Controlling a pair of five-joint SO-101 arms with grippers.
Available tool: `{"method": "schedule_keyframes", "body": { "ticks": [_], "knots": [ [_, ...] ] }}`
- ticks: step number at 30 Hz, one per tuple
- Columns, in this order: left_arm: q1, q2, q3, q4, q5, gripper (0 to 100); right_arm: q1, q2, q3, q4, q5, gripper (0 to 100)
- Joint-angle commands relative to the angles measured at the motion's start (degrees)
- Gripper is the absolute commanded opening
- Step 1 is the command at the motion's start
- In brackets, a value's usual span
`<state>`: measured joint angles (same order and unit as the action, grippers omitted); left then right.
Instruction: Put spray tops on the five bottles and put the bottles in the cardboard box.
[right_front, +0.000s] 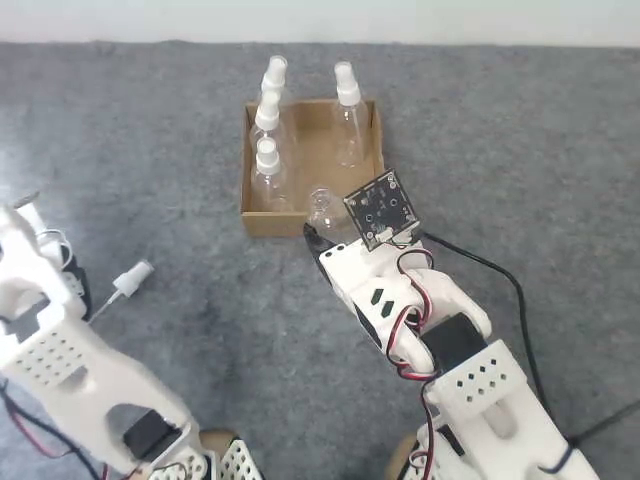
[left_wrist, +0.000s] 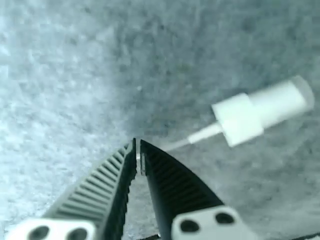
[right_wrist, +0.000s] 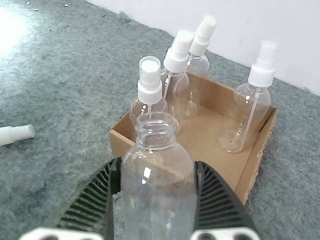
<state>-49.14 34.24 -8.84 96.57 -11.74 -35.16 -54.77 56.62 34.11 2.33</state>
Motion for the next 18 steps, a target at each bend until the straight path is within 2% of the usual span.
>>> {"method": "schedule_keyframes", "body": {
  "ticks": [1, 9, 18],
  "knots": [
    [1.58, -7.74, 2.77, -0.70, -1.32, 1, -0.22, 0.04, -4.66, -1.45, 0.97, 1.7],
    [4.13, -14.95, 3.38, -0.62, -2.29, 1, -0.22, 0.04, -4.66, -1.45, 0.97, 1.7],
    [6.95, -21.10, 5.58, 0.62, -8.18, 1, -0.22, 0.04, -4.66, -1.45, 0.97, 1.7]
  ]
}}
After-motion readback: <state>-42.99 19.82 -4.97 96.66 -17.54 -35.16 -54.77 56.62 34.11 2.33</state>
